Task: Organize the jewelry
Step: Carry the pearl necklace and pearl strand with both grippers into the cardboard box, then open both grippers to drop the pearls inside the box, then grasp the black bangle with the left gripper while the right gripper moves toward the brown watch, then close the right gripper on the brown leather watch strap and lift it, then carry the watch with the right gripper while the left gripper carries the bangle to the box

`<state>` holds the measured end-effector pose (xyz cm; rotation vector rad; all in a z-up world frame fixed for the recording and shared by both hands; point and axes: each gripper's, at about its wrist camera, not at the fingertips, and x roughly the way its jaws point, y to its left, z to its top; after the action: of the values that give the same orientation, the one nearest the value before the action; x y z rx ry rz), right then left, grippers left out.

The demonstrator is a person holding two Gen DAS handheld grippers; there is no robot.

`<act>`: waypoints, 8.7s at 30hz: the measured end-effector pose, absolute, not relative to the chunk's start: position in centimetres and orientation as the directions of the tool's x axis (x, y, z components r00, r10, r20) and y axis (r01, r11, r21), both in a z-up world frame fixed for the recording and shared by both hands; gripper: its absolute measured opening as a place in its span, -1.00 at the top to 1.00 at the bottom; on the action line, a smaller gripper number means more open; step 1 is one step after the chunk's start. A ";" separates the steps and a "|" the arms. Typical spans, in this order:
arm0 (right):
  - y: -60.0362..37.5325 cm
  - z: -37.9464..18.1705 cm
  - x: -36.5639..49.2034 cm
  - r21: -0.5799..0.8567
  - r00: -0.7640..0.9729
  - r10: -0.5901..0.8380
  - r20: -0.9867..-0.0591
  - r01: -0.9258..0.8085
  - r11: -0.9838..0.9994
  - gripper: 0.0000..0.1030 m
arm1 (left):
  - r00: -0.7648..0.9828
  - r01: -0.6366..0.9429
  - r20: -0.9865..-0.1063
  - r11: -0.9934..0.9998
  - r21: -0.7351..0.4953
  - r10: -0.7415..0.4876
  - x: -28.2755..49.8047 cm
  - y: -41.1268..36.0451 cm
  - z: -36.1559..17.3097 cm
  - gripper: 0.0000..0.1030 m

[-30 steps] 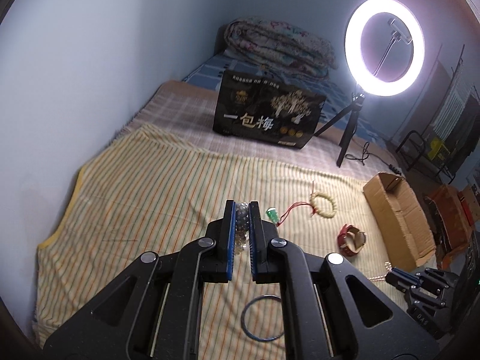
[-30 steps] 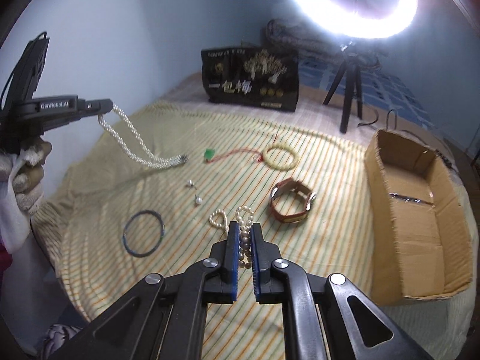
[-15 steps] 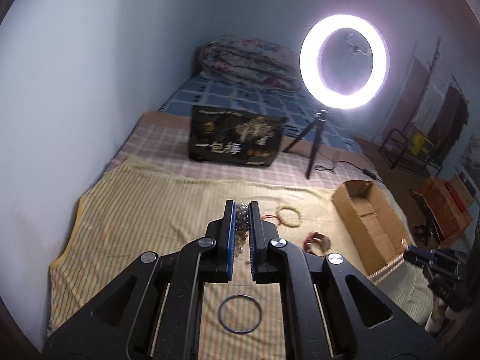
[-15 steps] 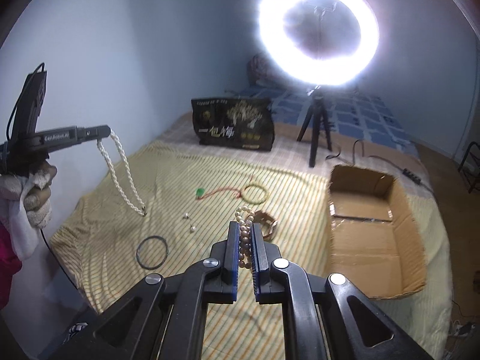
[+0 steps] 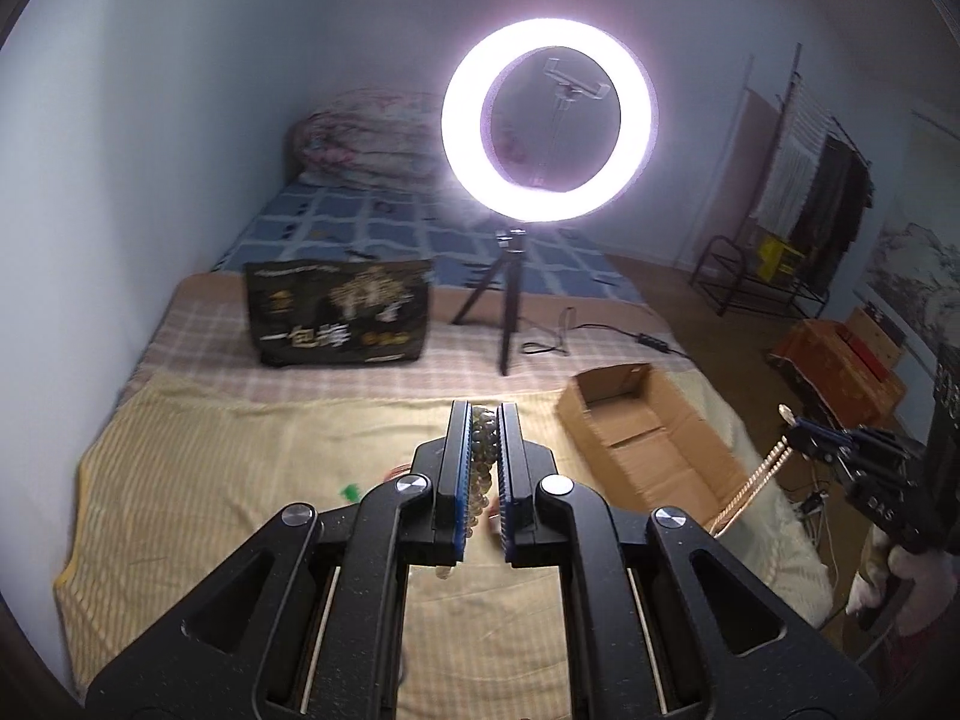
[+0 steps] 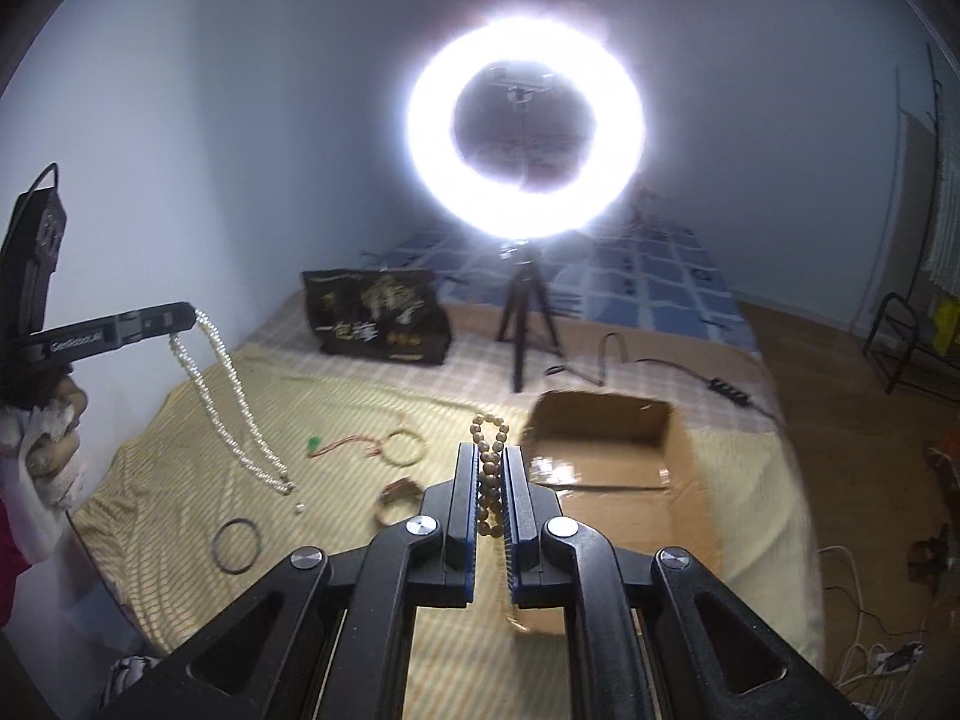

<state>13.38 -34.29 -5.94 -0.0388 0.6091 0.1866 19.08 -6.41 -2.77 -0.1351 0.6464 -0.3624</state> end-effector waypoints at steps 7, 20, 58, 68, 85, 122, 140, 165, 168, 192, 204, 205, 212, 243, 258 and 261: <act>-37.9 -5.4 14.7 0.001 0.814 0.108 -0.571 -0.131 0.991 0.91 | 0.716 0.373 -0.545 0.899 -0.229 -0.436 20.2 -12.1 -1.2 0.89; -42.3 -8.3 16.6 -0.009 0.789 0.060 -0.612 -0.082 0.997 0.91 | 0.666 0.475 -0.534 0.848 -0.233 -0.520 23.6 -22.4 -0.5 0.89; -45.4 -18.2 17.2 0.079 0.687 0.087 -0.721 -0.043 0.996 -0.53 | 0.560 0.480 -0.698 0.862 -0.165 -0.446 30.0 -31.6 -10.4 0.00; -43.5 -16.3 16.2 0.010 0.730 0.020 -0.683 -0.018 1.000 -0.99 | 0.589 0.461 -0.688 0.876 -0.143 -0.423 28.9 -30.0 -8.9 -0.28; -41.3 -13.1 13.6 0.039 0.748 0.050 -0.661 -0.032 0.999 -0.99 | 0.689 0.406 -0.641 0.913 -0.048 -0.340 25.0 -21.9 -4.4 -0.28; -28.9 -15.6 18.6 0.132 0.549 0.222 -0.806 -0.199 0.971 -0.38 | 0.533 0.083 -0.820 0.978 -0.193 -0.207 14.7 3.5 -17.7 0.16; -26.5 -21.7 25.9 0.292 0.332 0.303 -0.893 -0.082 0.953 0.19 | 0.394 0.052 -0.880 0.962 -0.268 -0.266 16.1 3.2 -24.7 0.42; -24.4 -25.9 29.6 0.203 0.275 0.207 -0.939 -0.044 0.978 0.38 | 0.413 0.036 -0.884 0.973 -0.226 -0.221 17.8 2.8 -26.8 0.96; -24.3 -25.9 29.6 0.194 0.279 0.199 -0.939 -0.048 0.980 0.56 | 0.416 0.015 -0.878 0.967 -0.253 -0.236 17.7 3.2 -26.6 0.97; -25.6 -22.1 25.1 0.253 0.385 0.260 -0.885 -0.072 0.965 0.81 | 0.499 0.024 -0.815 0.945 -0.325 -0.293 14.3 3.4 -20.8 0.98; -27.8 -18.0 21.7 0.247 0.466 0.266 -0.844 -0.102 0.964 0.81 | 0.533 0.076 -0.787 0.944 -0.322 -0.311 12.9 1.6 -17.6 0.98; -28.2 -17.7 21.4 0.250 0.473 0.267 -0.840 -0.100 0.963 0.81 | 0.537 0.083 -0.784 0.944 -0.320 -0.313 12.8 1.4 -17.4 0.98; -30.9 -15.7 19.4 0.243 0.517 0.255 -0.817 -0.092 0.966 0.81 | 0.554 0.132 -0.762 0.940 -0.316 -0.334 12.3 -0.5 -15.2 0.98; -44.0 -14.3 19.6 0.203 0.597 0.126 -0.793 0.063 0.977 0.81 | 0.501 0.441 -0.665 0.825 -0.353 -0.553 17.2 -18.8 -9.2 0.98; -47.3 -17.3 24.5 0.202 0.572 0.102 -0.814 0.115 0.973 0.81 | 0.443 0.483 -0.674 0.791 -0.376 -0.591 20.6 -25.9 -10.9 0.98; -47.6 -18.0 25.0 0.209 0.565 0.106 -0.818 0.120 0.971 0.81 | 0.428 0.491 -0.680 0.785 -0.378 -0.595 20.8 -27.2 -11.5 0.98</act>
<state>25.04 -47.60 -17.97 0.2527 0.9728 -0.0080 20.85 -27.24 -11.52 -0.1292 0.9013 -0.6803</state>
